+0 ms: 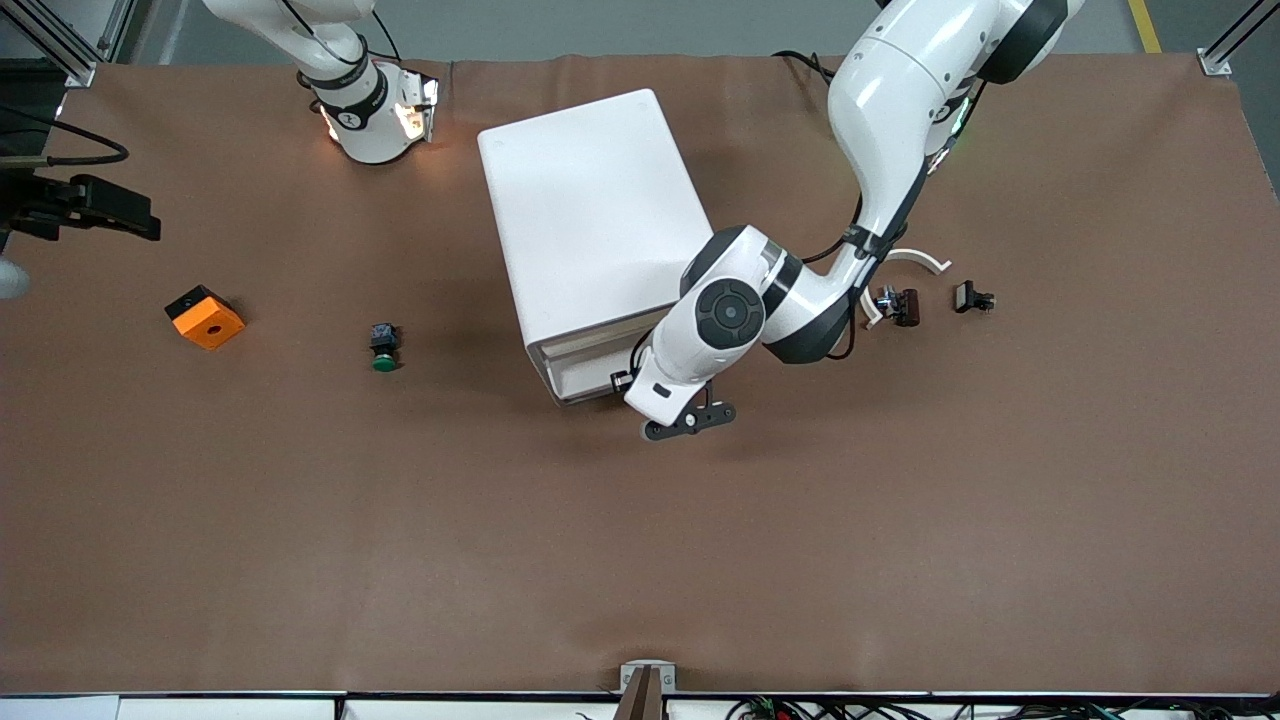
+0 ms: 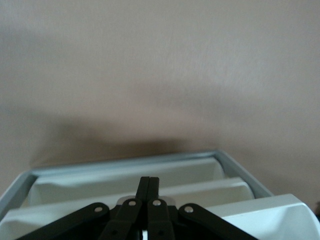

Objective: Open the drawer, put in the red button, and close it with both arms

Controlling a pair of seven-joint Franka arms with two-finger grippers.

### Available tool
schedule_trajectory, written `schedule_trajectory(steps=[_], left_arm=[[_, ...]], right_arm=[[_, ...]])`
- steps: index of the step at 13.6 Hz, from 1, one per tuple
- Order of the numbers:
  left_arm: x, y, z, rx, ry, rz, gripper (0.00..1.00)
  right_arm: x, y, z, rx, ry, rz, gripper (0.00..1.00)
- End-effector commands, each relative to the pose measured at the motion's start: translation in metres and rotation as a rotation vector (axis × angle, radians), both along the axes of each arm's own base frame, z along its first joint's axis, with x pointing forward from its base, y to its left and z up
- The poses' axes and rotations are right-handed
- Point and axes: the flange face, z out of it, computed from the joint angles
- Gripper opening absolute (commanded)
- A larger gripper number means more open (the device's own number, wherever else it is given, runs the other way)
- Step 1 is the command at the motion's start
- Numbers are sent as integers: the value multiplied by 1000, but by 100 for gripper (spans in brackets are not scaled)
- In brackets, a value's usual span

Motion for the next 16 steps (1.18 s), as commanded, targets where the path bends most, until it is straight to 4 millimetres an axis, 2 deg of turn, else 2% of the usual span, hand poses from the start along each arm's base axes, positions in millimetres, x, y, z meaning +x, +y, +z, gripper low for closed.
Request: schedule_trajectory(steps=[1,3,4,5,7,10,12,13,14,15,16], left_arm=[[-8,2,16,-12,68,9,0],[-11,3,18,-12,95,5,0],[-13,2,19,-9,102,0,0],[-17,-2,19,-10,112,-8,0],[-23,-8,19,-21,122,-14,0],[-27,-12,20,-27,130,-20,0],[-28,-13,20,-25,134,-23,0],[-25,-10,20,-26,131,-24,0],[-20,-4,20,-26,125,-27,24],[-17,1,20,-27,119,-48,62],[-10,11,26,-29,110,-79,94]], right_arm=[[-31,-12,-2,-2,-44,-27,100],[-70,-15,-13,-12,-119,-34,100],[-85,-15,-17,-14,-153,-31,100],[-90,-15,-19,-15,-167,-31,100],[-90,-16,-17,-15,-176,-35,100],[-87,-38,-11,-15,-189,-91,100],[-91,-35,-7,-20,-187,-86,100],[-91,-42,-11,-20,-174,-101,100],[-91,-52,-12,-16,-170,-122,100],[-91,-60,-12,-14,-172,-135,100],[-92,-58,-10,-13,-172,-129,100]])
